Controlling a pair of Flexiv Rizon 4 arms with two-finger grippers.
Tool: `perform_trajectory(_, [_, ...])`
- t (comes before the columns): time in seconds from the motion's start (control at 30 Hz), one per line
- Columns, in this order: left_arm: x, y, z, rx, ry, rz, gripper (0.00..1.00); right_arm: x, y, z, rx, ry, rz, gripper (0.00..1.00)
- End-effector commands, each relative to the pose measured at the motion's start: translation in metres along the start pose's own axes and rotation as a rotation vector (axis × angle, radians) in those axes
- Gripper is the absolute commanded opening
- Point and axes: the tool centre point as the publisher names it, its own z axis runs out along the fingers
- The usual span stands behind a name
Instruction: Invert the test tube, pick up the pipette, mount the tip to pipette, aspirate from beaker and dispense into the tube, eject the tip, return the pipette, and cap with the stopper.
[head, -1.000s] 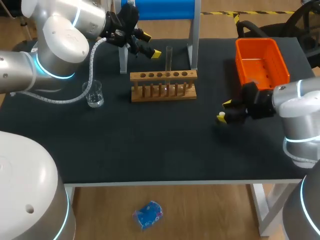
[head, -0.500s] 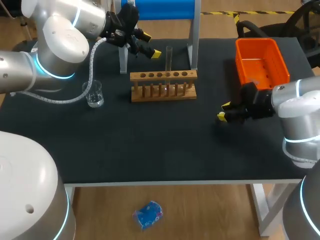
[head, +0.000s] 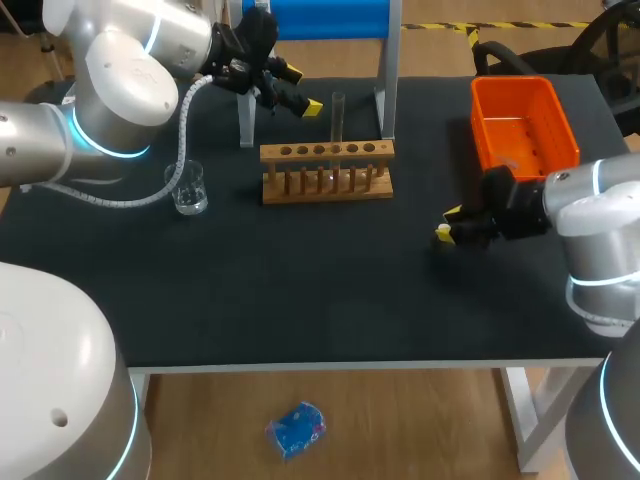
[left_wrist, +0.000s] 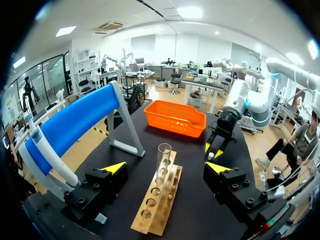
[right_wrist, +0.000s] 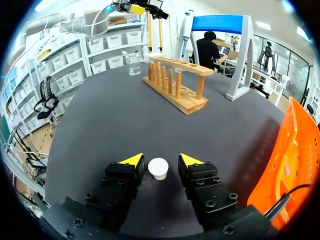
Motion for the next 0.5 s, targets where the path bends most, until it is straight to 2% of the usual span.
perform_trajectory(0.03, [-0.0001, -0.0009, -0.001, -0.006, 0.002, -0.001, 1.0, -0.0015, -0.0001, 0.0011, 0.001, 0.006, 0.0, 0.42])
perform_trajectory(0.1, [-0.0001, -0.0009, -0.001, -0.006, 0.002, -0.001, 1.0, -0.0015, 0.0, 0.0016, 0.002, 0.006, 0.0, 0.41])
perform_trajectory(0.2, [-0.0001, -0.0009, -0.001, -0.006, 0.002, -0.001, 1.0, -0.0016, -0.0006, 0.0027, 0.006, 0.002, 0.003, 0.27])
perform_trajectory(0.3, [-0.0001, -0.0009, -0.001, -0.006, 0.002, -0.001, 1.0, -0.0016, -0.0016, 0.0031, 0.008, 0.002, 0.007, 0.22])
perform_trajectory(0.37, [-0.0001, -0.0009, -0.001, -0.006, 0.002, -0.001, 1.0, -0.0015, -0.0018, 0.0032, 0.01, 0.002, 0.008, 0.04])
perform_trajectory(0.4, [-0.0001, -0.0009, -0.001, -0.006, 0.002, -0.001, 1.0, -0.0015, -0.0019, 0.0032, 0.01, 0.002, 0.008, 0.0])
perform_trajectory(0.5, [-0.0001, -0.0009, -0.001, -0.006, 0.002, -0.001, 1.0, -0.0012, -0.0024, 0.0031, 0.011, 0.001, 0.009, 0.0])
